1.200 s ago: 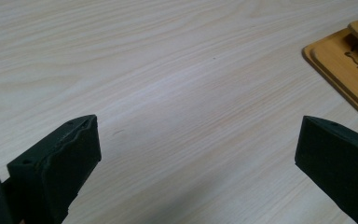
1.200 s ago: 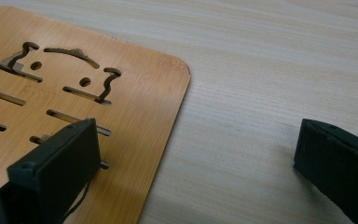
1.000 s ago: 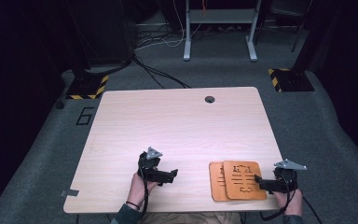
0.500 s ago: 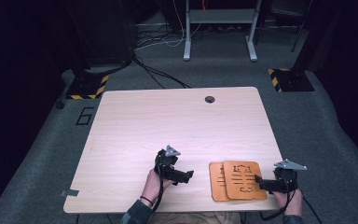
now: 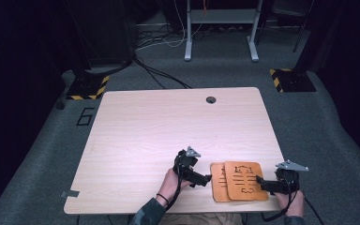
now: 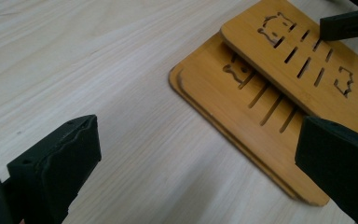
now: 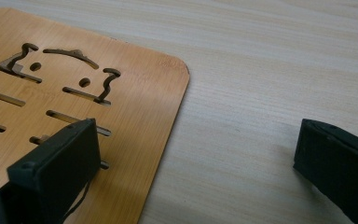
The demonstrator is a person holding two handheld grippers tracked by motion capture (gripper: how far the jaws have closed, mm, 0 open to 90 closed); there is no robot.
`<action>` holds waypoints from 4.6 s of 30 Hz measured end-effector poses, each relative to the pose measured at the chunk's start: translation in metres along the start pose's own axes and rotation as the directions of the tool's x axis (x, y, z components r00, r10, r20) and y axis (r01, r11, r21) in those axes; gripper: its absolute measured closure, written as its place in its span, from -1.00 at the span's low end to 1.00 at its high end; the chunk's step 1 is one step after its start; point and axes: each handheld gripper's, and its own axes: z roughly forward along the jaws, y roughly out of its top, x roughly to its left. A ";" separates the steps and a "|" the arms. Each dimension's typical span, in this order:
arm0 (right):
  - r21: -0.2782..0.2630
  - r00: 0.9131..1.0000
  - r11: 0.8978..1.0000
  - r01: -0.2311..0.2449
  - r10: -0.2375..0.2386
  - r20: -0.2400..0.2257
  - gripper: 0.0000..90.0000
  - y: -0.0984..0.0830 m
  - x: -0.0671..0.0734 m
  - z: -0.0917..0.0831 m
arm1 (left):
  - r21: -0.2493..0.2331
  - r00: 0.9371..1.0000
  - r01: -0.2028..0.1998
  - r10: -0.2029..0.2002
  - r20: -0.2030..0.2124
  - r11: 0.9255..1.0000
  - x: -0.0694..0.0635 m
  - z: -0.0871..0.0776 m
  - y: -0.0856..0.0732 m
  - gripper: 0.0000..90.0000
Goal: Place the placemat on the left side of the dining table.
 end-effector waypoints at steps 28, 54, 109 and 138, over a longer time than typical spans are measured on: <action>-0.002 1.000 1.000 -0.002 0.002 0.001 -1.00 0.000 0.000 0.000 | 0.100 0.989 -0.052 0.037 0.142 0.994 -0.042 0.061 0.029 -1.00; -0.005 1.000 1.000 -0.005 0.005 0.002 -1.00 -0.001 0.000 0.000 | 0.138 0.992 -0.073 0.057 0.115 0.988 -0.060 0.075 0.040 -0.92; -0.051 0.993 0.991 -0.120 0.120 -0.016 -1.00 -0.002 -0.012 -0.004 | 0.072 0.977 0.072 -0.085 0.194 0.995 -0.075 0.058 0.067 -0.47; -0.085 0.981 0.978 -0.191 0.192 0.003 -1.00 -0.003 -0.019 -0.006 | 0.139 0.989 -0.063 0.043 0.139 0.988 -0.112 0.067 0.114 -0.25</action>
